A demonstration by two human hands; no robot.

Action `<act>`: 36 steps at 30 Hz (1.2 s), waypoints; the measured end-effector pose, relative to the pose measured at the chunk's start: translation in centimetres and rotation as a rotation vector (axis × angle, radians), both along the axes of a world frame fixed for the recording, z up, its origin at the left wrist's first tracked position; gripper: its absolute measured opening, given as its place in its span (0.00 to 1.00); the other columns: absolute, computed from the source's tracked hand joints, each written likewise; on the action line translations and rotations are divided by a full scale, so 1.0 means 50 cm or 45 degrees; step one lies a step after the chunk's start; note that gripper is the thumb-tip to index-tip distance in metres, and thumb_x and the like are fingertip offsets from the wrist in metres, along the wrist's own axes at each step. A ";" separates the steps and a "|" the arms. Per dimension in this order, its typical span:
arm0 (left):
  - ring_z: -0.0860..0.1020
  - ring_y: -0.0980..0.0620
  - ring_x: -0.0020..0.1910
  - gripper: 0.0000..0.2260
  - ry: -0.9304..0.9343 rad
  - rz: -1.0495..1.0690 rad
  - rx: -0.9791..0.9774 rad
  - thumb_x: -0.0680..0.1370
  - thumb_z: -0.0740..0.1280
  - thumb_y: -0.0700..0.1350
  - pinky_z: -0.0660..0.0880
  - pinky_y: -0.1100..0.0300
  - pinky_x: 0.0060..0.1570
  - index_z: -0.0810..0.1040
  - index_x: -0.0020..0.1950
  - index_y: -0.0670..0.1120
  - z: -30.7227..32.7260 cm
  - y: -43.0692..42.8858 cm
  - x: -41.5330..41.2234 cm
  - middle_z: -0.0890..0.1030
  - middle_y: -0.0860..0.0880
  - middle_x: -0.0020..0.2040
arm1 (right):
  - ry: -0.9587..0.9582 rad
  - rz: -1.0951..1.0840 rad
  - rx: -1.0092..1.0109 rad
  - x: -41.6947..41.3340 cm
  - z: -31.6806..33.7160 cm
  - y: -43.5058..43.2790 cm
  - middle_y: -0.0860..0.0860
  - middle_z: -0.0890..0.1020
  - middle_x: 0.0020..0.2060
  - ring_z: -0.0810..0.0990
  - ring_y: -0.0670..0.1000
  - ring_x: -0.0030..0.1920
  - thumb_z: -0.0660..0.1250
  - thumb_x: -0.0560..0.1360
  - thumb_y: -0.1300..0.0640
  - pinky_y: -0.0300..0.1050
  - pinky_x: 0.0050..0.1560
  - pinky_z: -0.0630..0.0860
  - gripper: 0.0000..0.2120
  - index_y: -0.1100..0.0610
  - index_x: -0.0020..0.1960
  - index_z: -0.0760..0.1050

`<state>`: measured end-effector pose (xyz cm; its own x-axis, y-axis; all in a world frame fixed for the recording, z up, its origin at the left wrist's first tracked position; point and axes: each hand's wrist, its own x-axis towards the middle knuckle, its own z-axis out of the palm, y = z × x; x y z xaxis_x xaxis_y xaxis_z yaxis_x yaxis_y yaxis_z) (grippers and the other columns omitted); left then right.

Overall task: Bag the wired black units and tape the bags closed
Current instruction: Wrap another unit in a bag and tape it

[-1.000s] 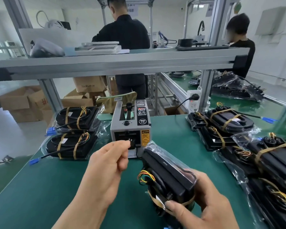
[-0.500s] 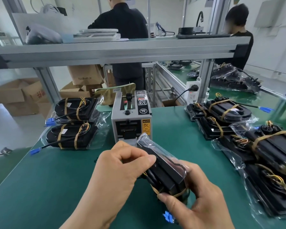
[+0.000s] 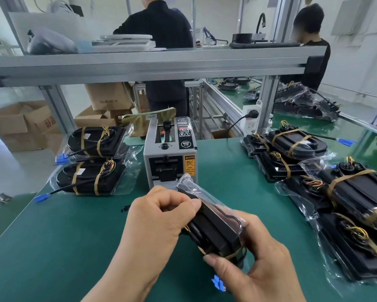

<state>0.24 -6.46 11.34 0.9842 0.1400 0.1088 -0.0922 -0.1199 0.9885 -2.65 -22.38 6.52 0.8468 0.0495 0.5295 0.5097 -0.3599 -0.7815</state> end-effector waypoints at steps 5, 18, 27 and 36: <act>0.76 0.58 0.35 0.07 -0.015 0.004 0.009 0.65 0.74 0.51 0.71 0.63 0.42 0.84 0.34 0.47 -0.002 -0.001 0.000 0.79 0.51 0.38 | 0.002 0.018 0.013 0.000 0.000 -0.001 0.38 0.85 0.46 0.84 0.39 0.44 0.78 0.60 0.57 0.23 0.44 0.73 0.32 0.36 0.59 0.75; 0.78 0.58 0.37 0.09 0.001 -0.032 -0.075 0.65 0.74 0.49 0.70 0.62 0.44 0.83 0.34 0.44 0.001 0.000 0.003 0.80 0.51 0.37 | -0.025 0.009 -0.007 0.003 -0.001 0.000 0.37 0.85 0.46 0.84 0.39 0.45 0.78 0.60 0.57 0.22 0.43 0.73 0.32 0.37 0.60 0.75; 0.75 0.57 0.33 0.07 -0.047 -0.001 0.014 0.64 0.75 0.50 0.72 0.68 0.38 0.84 0.33 0.47 -0.008 0.003 0.000 0.78 0.53 0.36 | -0.062 0.020 0.015 -0.001 0.001 0.005 0.37 0.85 0.45 0.84 0.39 0.44 0.78 0.60 0.58 0.23 0.42 0.73 0.32 0.36 0.60 0.75; 0.71 0.59 0.33 0.19 0.033 0.130 0.057 0.55 0.75 0.61 0.74 0.63 0.37 0.78 0.40 0.57 -0.025 0.005 0.007 0.74 0.56 0.36 | -0.060 -0.003 -0.015 -0.004 -0.003 0.002 0.36 0.84 0.46 0.84 0.38 0.43 0.79 0.60 0.55 0.22 0.43 0.73 0.32 0.37 0.60 0.75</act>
<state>0.57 -6.21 10.08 0.9675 0.2355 0.0922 -0.0520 -0.1715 0.9838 -2.85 -22.29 6.37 0.8213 0.0542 0.5679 0.5447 -0.3703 -0.7524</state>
